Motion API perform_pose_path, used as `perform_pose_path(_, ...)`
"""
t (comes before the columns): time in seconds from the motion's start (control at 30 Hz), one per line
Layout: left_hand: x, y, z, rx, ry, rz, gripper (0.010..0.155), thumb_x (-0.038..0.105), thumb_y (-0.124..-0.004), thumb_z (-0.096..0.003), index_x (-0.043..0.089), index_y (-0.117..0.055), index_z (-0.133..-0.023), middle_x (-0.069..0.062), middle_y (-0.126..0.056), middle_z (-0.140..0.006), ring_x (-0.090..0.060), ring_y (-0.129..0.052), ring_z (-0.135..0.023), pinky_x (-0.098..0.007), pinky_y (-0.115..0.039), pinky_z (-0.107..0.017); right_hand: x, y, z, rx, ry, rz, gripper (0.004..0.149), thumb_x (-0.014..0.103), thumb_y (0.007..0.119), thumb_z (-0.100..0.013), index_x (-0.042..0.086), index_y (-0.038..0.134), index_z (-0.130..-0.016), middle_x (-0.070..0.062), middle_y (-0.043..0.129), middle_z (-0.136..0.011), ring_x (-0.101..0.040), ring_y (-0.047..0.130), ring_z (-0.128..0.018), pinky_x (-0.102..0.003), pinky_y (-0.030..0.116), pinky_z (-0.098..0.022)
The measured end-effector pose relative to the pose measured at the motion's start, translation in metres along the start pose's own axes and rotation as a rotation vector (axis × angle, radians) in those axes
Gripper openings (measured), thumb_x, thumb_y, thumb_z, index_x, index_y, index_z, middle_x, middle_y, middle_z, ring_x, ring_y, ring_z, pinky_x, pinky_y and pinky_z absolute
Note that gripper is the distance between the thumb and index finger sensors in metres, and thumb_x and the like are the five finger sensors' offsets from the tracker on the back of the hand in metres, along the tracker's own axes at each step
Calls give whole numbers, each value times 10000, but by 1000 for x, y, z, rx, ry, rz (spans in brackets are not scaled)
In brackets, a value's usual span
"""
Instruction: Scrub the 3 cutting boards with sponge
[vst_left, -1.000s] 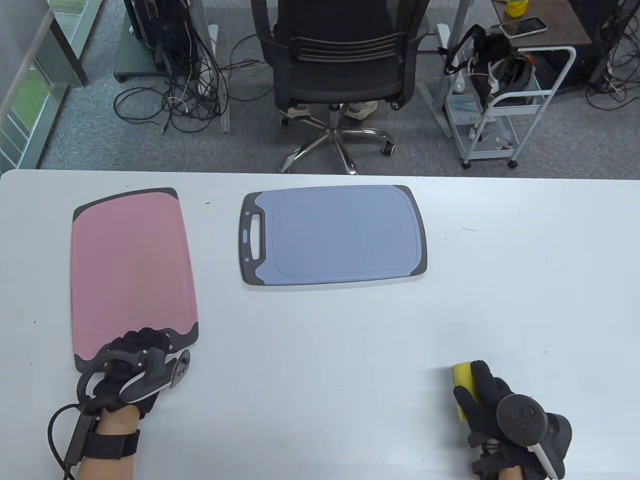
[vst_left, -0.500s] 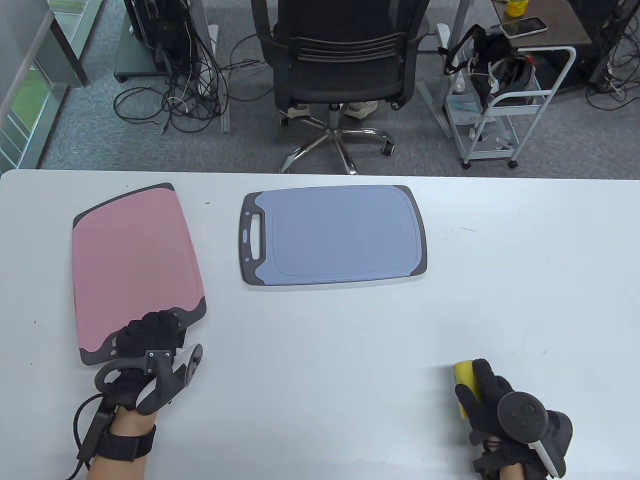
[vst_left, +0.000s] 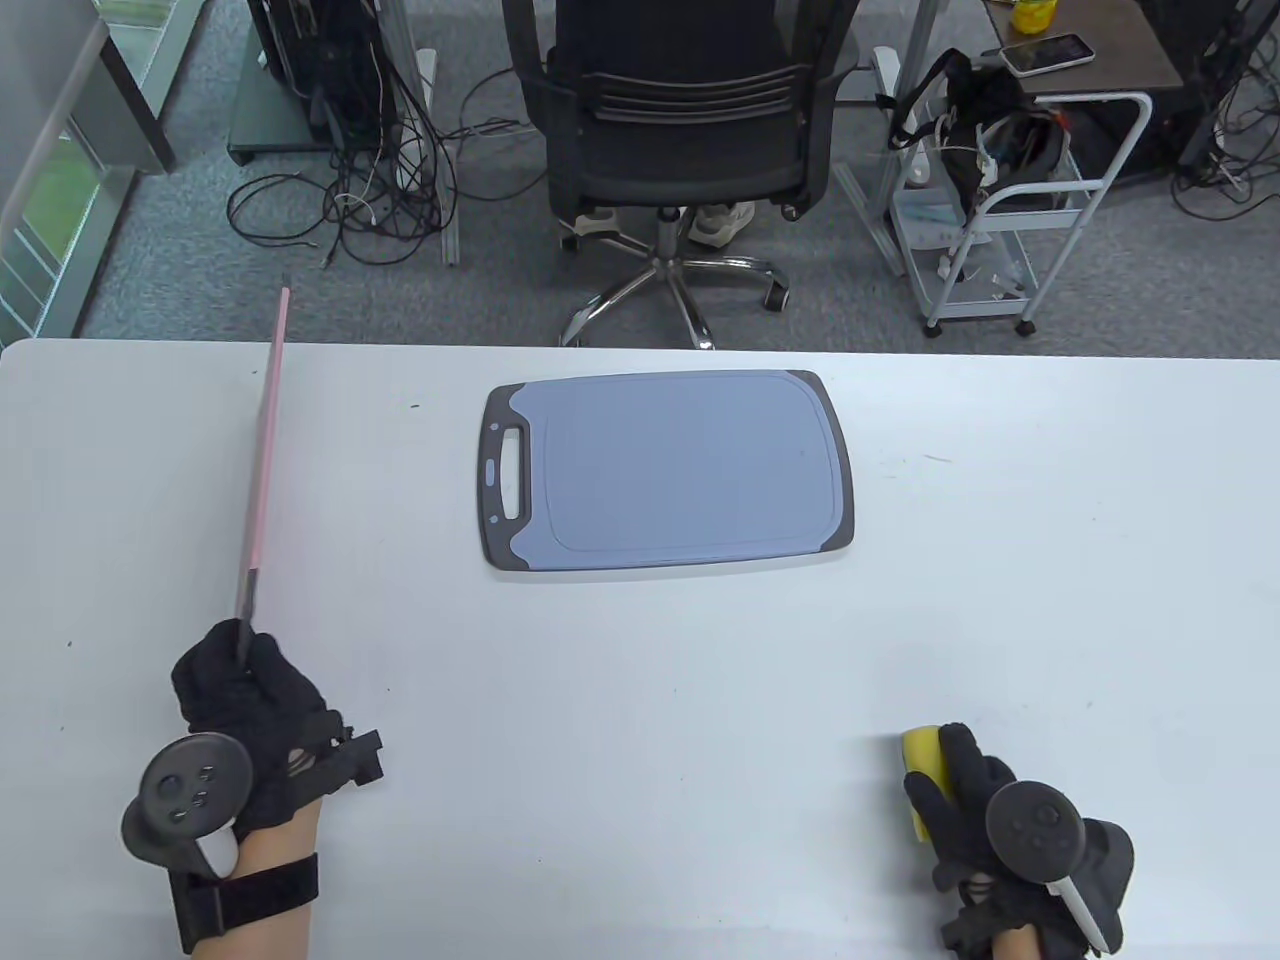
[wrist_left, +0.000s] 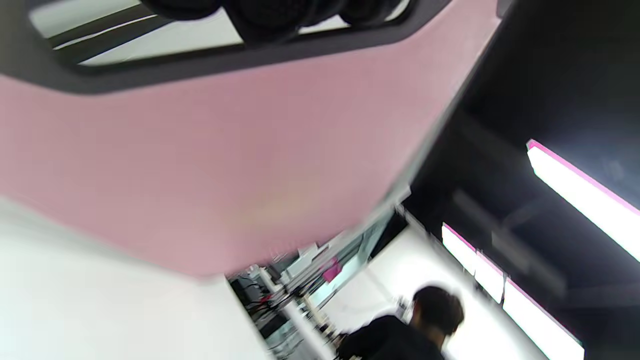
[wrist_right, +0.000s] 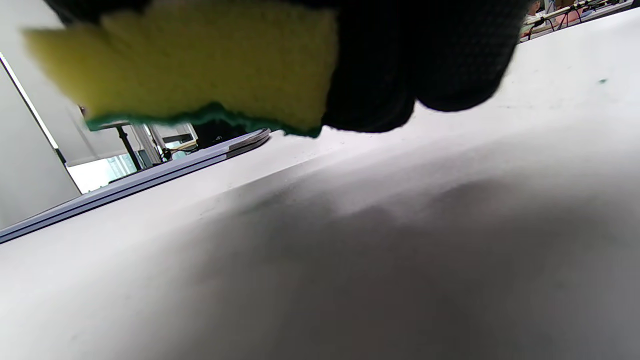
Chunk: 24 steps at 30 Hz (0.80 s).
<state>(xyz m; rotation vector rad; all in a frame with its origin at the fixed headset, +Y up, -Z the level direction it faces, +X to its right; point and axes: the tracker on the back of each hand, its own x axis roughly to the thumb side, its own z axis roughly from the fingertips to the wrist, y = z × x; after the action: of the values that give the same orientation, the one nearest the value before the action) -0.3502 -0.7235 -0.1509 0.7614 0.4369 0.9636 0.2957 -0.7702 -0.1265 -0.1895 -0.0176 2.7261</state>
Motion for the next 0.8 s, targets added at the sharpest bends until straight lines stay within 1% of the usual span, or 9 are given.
perform_pose_path(0.13,-8,13,-9,18,26,131,516,548,-520,-478,263,-624,-895,8,-718,-827,-165,-829,-668,-498,-688,-622,3,0,1,-9,-1,4,712,558,728,-478,135,634,-1043,-106,820,-819,-224,904,-544,-455,785,-474)
perform_pose_path(0.2,-8,13,-11,-11,55,207,512,581,-499,-477,290,-655,-869,60,-779,-764,-71,-900,-553,-402,-816,-562,3,0,1,-9,0,4,712,558,727,-479,135,632,-1044,-104,819,-820,-224,903,-545,-454,785,-475)
perform_pose_path(0.33,-5,-3,-9,-225,142,431,512,598,-538,-513,270,-732,-855,68,-871,-669,-37,-944,-386,-364,-908,-412,3,0,0,-8,4,10,712,557,727,-478,134,632,-1044,-105,819,-819,-224,904,-544,-455,785,-474)
perform_pose_path(0.4,-4,-14,-6,-335,162,428,517,602,-530,-529,266,-750,-854,73,-895,-644,-26,-946,-354,-351,-928,-369,2,0,0,-5,8,9,713,558,726,-478,134,631,-1044,-104,819,-819,-224,903,-546,-455,785,-474)
perform_pose_path(0.53,-5,-47,6,-636,266,472,524,592,-552,-550,234,-779,-858,46,-928,-616,-41,-953,-319,-353,-951,-300,0,-2,1,-12,11,3,712,558,727,-477,136,631,-1043,-105,819,-820,-224,903,-545,-455,785,-475)
perform_pose_path(0.6,-5,-63,12,-721,286,435,526,591,-566,-551,225,-799,-848,40,-947,-590,-33,-963,-287,-338,-969,-252,-1,-3,2,-20,9,1,713,557,727,-479,134,631,-1044,-105,819,-819,-224,903,-545,-454,785,-476)
perform_pose_path(0.67,-3,-80,19,-835,297,408,526,589,-578,-548,219,-809,-842,31,-956,-579,-36,-969,-276,-339,-975,-236,-2,-3,3,-29,9,2,712,557,727,-478,137,629,-1045,-104,817,-823,-225,902,-548,-456,785,-475)
perform_pose_path(0.73,-7,-93,29,-883,373,401,523,594,-568,-556,229,-790,-858,40,-947,-598,-28,-968,-298,-330,-978,-260,-3,-4,4,-35,14,3,713,556,727,-478,135,629,-1045,-104,815,-825,-226,901,-549,-456,784,-476)
perform_pose_path(0.8,-10,-105,33,-991,441,391,520,591,-577,-566,223,-756,-888,32,-928,-639,-36,-972,-345,-340,-976,-307,-3,-3,4,-33,17,3,712,556,728,-478,136,630,-1044,-104,815,-825,-225,902,-548,-456,784,-476)
